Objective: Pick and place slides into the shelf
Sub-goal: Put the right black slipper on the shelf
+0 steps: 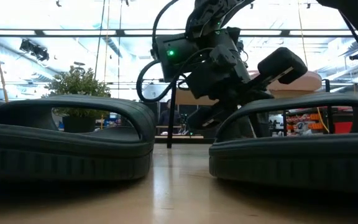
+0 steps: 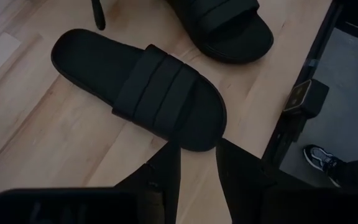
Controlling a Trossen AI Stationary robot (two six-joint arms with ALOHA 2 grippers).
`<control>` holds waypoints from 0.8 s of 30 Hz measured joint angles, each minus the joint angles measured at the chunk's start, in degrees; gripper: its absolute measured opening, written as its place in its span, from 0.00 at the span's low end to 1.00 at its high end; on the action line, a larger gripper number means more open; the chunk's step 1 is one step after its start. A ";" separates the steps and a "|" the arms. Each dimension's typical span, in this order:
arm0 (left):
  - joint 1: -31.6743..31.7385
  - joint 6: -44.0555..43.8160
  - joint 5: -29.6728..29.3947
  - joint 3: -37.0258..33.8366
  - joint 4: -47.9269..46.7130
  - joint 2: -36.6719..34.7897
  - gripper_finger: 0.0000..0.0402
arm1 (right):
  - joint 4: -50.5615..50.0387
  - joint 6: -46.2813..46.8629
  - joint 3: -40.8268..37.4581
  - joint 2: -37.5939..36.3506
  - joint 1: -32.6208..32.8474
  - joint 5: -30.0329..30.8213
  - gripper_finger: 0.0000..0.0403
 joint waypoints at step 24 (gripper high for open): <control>-0.49 0.69 -3.93 0.00 -2.65 0.02 0.27 | -10.64 27.45 -0.46 -21.45 3.74 4.63 0.07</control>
